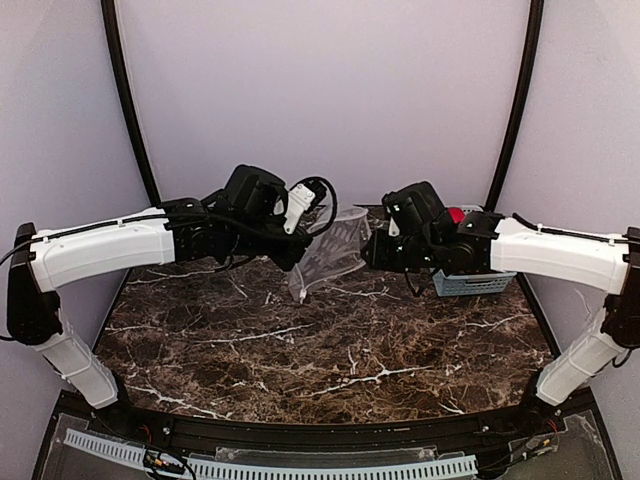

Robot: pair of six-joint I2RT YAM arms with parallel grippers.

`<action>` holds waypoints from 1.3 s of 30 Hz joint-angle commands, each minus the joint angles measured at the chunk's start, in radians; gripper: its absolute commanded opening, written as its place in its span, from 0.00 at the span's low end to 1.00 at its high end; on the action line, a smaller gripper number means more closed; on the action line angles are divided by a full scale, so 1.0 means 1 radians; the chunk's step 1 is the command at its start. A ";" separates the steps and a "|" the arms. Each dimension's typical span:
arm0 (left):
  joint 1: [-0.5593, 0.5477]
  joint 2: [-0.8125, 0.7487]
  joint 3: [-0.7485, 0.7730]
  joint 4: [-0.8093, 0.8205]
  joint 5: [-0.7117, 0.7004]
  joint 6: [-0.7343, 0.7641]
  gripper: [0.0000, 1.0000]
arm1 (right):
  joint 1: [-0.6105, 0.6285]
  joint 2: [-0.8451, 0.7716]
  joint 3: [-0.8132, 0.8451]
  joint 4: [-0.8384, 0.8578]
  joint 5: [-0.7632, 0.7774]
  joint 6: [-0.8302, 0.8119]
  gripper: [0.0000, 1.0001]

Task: Place the food in the zip-top bag and seal the zipper
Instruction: Open the zipper food storage bag at the center of the board.

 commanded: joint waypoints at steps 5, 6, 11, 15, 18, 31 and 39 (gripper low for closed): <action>0.005 0.005 -0.025 0.014 0.099 -0.074 0.01 | 0.030 -0.028 -0.035 0.123 -0.067 0.021 0.51; 0.005 0.006 -0.026 0.014 0.101 -0.076 0.01 | 0.037 -0.032 -0.037 0.129 -0.058 0.025 0.55; 0.004 0.007 -0.028 0.018 0.111 -0.082 0.01 | 0.079 -0.049 -0.071 0.219 -0.011 0.070 0.70; 0.005 0.007 -0.028 0.018 0.113 -0.087 0.01 | 0.101 -0.026 -0.075 0.236 0.040 0.128 0.79; 0.006 0.003 -0.029 0.021 0.115 -0.089 0.01 | 0.104 0.004 -0.069 0.203 0.089 0.178 0.83; 0.004 -0.011 -0.033 0.024 0.113 -0.087 0.01 | 0.089 0.148 -0.018 0.156 0.219 0.223 0.94; 0.020 -0.055 -0.033 0.017 0.045 -0.058 0.01 | 0.065 0.190 -0.088 0.120 0.242 0.252 0.94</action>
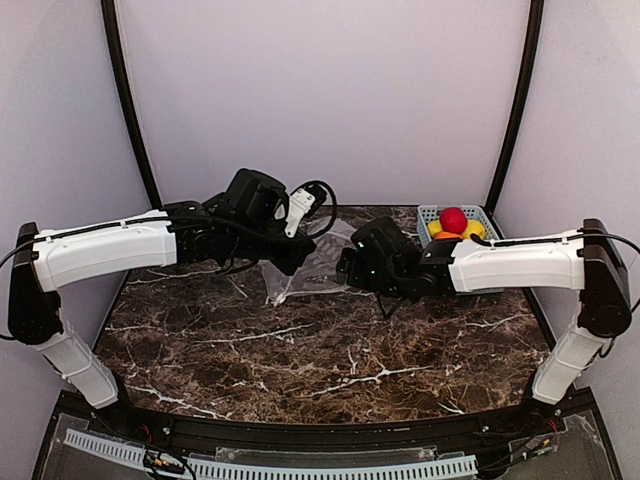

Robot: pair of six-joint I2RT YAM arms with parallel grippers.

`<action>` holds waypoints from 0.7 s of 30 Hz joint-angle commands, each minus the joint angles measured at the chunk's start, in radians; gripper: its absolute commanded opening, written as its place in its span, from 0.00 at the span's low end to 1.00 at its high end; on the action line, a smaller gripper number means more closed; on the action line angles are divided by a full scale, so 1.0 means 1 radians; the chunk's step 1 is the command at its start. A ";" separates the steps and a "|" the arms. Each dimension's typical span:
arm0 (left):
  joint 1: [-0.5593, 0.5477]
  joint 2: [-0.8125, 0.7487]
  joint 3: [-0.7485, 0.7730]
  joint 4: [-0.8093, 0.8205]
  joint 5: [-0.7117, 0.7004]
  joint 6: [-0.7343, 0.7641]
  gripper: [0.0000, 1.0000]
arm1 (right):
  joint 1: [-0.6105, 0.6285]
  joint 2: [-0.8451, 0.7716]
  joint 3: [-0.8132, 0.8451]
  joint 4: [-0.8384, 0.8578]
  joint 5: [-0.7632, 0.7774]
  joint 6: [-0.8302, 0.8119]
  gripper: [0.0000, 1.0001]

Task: Place the food in the zip-top bag and seal the zipper
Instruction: Open the zipper food storage bag at the center of the board.

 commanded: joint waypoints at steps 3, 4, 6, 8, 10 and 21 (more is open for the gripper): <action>0.028 -0.079 -0.015 0.006 -0.059 0.028 0.01 | -0.033 0.018 -0.072 -0.036 0.025 0.031 0.94; 0.032 -0.087 -0.015 0.005 -0.067 0.031 0.01 | -0.036 0.018 -0.080 -0.041 0.026 0.031 0.94; 0.043 -0.095 -0.013 0.001 -0.077 0.037 0.01 | -0.040 0.015 -0.092 -0.057 0.034 0.035 0.94; 0.054 -0.103 -0.012 0.000 -0.091 0.041 0.01 | -0.043 0.012 -0.101 -0.075 0.048 0.038 0.94; 0.059 -0.110 -0.016 0.006 -0.093 0.042 0.01 | -0.046 0.009 -0.104 -0.088 0.054 0.037 0.94; 0.061 -0.040 -0.012 0.011 0.058 0.018 0.01 | -0.046 -0.014 -0.047 0.029 -0.118 -0.207 0.95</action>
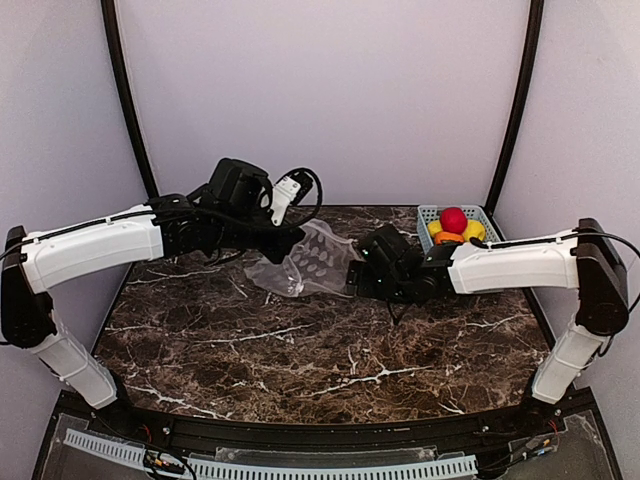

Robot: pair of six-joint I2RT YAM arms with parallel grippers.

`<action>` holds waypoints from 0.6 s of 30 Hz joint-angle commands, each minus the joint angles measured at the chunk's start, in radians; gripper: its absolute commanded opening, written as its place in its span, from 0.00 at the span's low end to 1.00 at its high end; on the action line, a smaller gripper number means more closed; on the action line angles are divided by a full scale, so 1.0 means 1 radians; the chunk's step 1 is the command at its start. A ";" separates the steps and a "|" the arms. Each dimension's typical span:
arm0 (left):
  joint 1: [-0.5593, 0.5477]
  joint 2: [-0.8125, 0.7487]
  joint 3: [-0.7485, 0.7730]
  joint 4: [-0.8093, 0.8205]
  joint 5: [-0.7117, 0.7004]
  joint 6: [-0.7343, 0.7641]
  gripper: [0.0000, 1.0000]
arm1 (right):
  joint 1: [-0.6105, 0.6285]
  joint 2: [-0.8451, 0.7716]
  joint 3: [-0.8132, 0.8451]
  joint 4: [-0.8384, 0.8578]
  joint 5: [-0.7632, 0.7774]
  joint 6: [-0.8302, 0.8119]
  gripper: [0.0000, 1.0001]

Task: Place the food in the zip-top bag and seal the zipper
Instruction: Open the zipper food storage bag at the center of the board.

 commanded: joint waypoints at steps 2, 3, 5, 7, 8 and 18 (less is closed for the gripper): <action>0.007 0.019 -0.001 0.007 0.040 -0.015 0.01 | -0.005 -0.057 -0.012 0.123 -0.162 -0.203 0.95; 0.007 0.021 0.001 0.006 0.039 -0.015 0.01 | -0.004 -0.074 -0.018 0.145 -0.193 -0.230 0.95; 0.008 0.030 0.006 -0.002 0.035 -0.012 0.01 | -0.001 -0.113 -0.040 0.187 -0.259 -0.278 0.96; 0.009 0.038 0.014 -0.012 0.033 -0.008 0.01 | 0.002 -0.152 -0.064 0.220 -0.313 -0.305 0.96; 0.008 0.043 0.017 -0.018 0.031 -0.006 0.01 | 0.002 -0.174 -0.079 0.242 -0.350 -0.316 0.97; 0.012 0.047 0.050 -0.060 0.001 0.010 0.01 | 0.006 -0.398 -0.136 0.156 -0.373 -0.408 0.96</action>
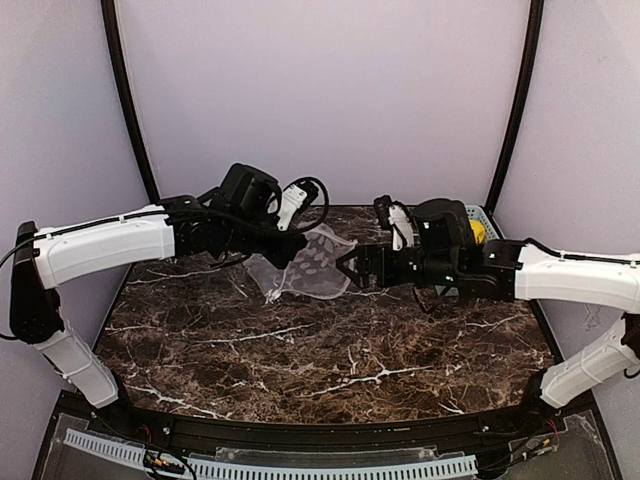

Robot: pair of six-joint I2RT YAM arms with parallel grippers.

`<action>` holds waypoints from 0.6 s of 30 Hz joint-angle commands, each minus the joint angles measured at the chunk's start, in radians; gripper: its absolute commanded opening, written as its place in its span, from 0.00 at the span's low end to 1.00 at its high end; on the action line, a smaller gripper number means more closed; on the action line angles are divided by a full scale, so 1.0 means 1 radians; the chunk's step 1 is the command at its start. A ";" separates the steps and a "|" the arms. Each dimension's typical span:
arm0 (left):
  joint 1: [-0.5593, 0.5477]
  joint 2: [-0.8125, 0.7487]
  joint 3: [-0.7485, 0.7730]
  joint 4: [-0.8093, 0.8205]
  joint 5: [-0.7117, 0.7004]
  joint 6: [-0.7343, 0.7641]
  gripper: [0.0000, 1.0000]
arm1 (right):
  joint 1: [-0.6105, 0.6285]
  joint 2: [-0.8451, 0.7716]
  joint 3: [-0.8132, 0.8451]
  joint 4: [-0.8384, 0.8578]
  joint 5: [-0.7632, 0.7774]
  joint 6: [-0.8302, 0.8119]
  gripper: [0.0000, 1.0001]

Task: Place the food in the zip-top bag and seal the zipper
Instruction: Open the zipper food storage bag at the center of the board, then pick up the fake fruit from the bin.

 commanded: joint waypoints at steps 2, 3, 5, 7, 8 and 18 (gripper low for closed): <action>0.011 -0.012 0.055 -0.053 -0.011 0.040 0.01 | -0.004 -0.120 0.021 -0.173 0.086 -0.083 0.95; 0.013 -0.014 0.059 -0.062 -0.010 0.051 0.01 | -0.013 -0.137 0.037 -0.234 0.125 -0.088 0.95; 0.014 -0.020 0.068 -0.078 -0.009 0.060 0.01 | -0.047 -0.168 0.069 -0.344 0.187 -0.091 0.95; 0.017 -0.029 0.066 -0.087 -0.009 0.063 0.01 | -0.103 -0.187 0.094 -0.428 0.208 -0.099 0.95; 0.019 -0.033 0.063 -0.095 -0.008 0.064 0.01 | -0.139 -0.193 0.103 -0.462 0.214 -0.100 0.95; 0.028 -0.078 -0.012 -0.056 0.008 0.054 0.01 | -0.478 -0.051 0.180 -0.488 0.140 -0.165 0.99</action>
